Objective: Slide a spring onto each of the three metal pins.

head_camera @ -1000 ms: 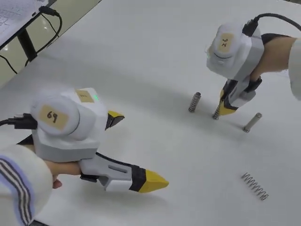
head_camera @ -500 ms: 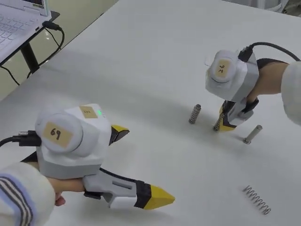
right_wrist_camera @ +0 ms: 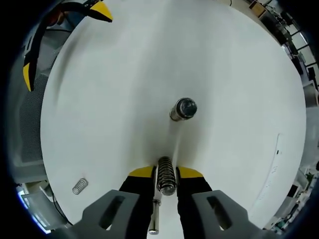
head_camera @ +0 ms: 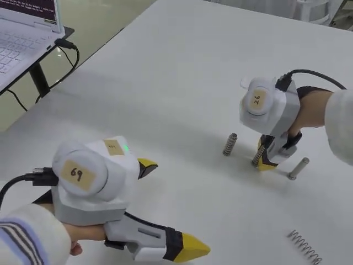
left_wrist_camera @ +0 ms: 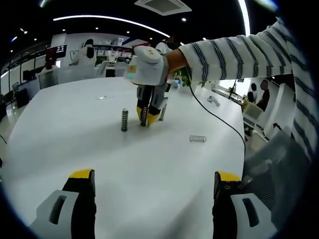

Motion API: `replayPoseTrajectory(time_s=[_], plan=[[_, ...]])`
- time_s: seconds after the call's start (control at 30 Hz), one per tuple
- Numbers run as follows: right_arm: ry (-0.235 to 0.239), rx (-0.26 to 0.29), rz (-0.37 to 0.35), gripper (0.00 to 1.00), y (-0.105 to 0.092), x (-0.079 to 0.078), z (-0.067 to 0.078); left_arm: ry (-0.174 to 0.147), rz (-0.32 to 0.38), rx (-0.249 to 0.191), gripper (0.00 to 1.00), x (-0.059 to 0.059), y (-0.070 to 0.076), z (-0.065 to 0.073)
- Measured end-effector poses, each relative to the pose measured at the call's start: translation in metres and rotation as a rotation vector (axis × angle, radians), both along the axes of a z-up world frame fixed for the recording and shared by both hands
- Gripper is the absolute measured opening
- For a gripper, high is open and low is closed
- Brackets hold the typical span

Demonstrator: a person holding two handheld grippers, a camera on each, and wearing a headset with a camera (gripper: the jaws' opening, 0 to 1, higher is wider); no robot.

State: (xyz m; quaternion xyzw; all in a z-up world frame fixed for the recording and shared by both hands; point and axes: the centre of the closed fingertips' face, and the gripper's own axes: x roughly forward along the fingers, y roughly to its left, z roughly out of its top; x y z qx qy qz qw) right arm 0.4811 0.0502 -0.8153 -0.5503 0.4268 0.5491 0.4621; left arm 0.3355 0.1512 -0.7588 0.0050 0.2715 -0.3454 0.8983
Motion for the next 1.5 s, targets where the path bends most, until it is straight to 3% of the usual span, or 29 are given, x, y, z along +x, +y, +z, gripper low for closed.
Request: replayPoseTrajectory(time_s=[0.43, 0.57, 0.7, 0.93, 1.07, 1.23, 1.33, 1.43, 1.5], plan=[[-0.039, 0.02, 0.009, 0.3, -0.001, 0.007, 0.013, -0.002, -0.037, 0.021, 0.96, 0.002, -0.008, 0.005], [-0.054, 0.053, -0.027, 0.31, -0.002, 0.007, 0.026, -0.019, -0.052, 0.022, 0.96, 0.002, -0.014, 0.012], [-0.08, 0.073, -0.01, 0.33, -0.005, 0.005, 0.036, -0.027, -0.062, 0.021, 0.96, 0.003, -0.018, 0.015], [-0.105, 0.115, -0.023, 0.34, -0.011, -0.003, 0.058, -0.019, -0.071, 0.03, 0.97, 0.002, -0.018, 0.013], [-0.152, 0.145, -0.066, 0.39, -0.015, -0.003, 0.076, -0.005, -0.078, 0.024, 0.97, -0.001, -0.018, 0.013], [-0.15, 0.193, -0.105, 0.41, -0.021, -0.015, 0.094, 0.0, -0.088, 0.019, 0.97, -0.003, -0.022, 0.013], [-0.173, 0.239, -0.131, 0.42, -0.026, -0.023, 0.101, 0.009, -0.094, 0.022, 0.97, -0.005, -0.023, 0.011], [-0.194, 0.293, -0.174, 0.46, -0.032, -0.029, 0.104, 0.014, -0.097, 0.025, 0.97, -0.006, -0.022, 0.01], [-0.193, 0.299, -0.193, 0.46, -0.039, -0.035, 0.102, 0.02, -0.1, 0.028, 0.96, -0.007, -0.021, 0.01]])
